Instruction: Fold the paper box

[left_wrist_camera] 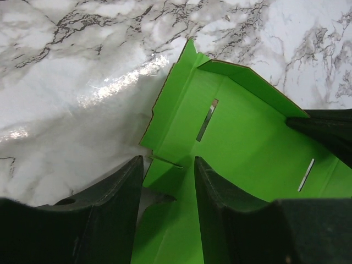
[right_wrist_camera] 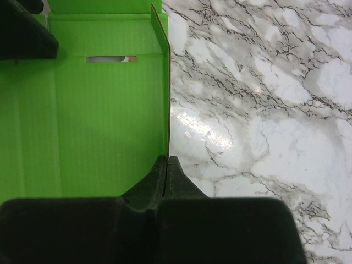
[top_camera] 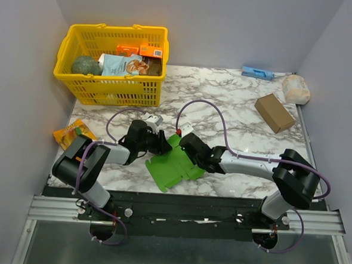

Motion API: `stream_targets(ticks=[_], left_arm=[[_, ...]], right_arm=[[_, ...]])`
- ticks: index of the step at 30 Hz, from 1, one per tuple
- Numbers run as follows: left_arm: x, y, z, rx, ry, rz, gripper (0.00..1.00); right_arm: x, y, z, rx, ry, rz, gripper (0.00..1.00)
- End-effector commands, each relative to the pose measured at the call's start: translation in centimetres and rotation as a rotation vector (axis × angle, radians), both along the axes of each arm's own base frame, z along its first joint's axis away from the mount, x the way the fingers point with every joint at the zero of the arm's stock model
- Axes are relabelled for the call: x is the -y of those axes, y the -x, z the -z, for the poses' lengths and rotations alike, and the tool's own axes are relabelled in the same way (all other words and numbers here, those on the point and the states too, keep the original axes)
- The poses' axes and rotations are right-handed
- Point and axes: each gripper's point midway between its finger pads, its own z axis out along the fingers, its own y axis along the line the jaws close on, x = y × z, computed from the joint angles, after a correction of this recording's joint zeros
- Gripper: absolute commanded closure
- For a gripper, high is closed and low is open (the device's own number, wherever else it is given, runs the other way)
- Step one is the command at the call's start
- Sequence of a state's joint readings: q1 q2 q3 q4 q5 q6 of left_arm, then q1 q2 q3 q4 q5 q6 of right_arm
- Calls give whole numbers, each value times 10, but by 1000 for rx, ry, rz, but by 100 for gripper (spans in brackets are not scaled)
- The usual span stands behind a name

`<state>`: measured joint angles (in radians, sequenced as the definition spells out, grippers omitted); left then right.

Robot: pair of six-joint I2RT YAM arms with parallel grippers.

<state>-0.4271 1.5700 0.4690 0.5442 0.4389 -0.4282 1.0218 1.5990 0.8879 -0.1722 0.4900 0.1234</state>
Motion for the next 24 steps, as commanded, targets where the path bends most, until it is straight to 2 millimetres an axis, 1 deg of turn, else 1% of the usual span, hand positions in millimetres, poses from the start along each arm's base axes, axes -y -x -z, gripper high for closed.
stream_targets(ticks=[1, 6, 8, 10, 15, 16, 18, 22, 24], left_arm=[[4, 20, 13, -52, -8, 35, 53], [3, 21, 12, -27, -51, 21, 61], [2, 21, 10, -15, -81, 6, 62], [6, 24, 7, 0, -103, 17, 64], [14, 37, 3, 9, -114, 30, 64], [18, 40, 1, 14, -106, 43, 64], [22, 45, 3, 5, -101, 49, 64], [29, 49, 14, -21, -109, 61, 67], [36, 52, 14, -27, -102, 74, 67]], right_arm=[[4, -1, 7, 5, 27, 20, 100], [3, -3, 8, 7, 34, 27, 100], [3, -3, 9, 6, 39, 28, 99], [3, -5, 8, 9, 40, 34, 100], [4, -7, 5, 23, 43, 60, 100], [5, -8, 5, 23, 40, 66, 100], [4, -8, 6, 25, 43, 68, 100], [4, -10, 6, 29, 46, 75, 99], [5, -10, 5, 33, 48, 78, 100]])
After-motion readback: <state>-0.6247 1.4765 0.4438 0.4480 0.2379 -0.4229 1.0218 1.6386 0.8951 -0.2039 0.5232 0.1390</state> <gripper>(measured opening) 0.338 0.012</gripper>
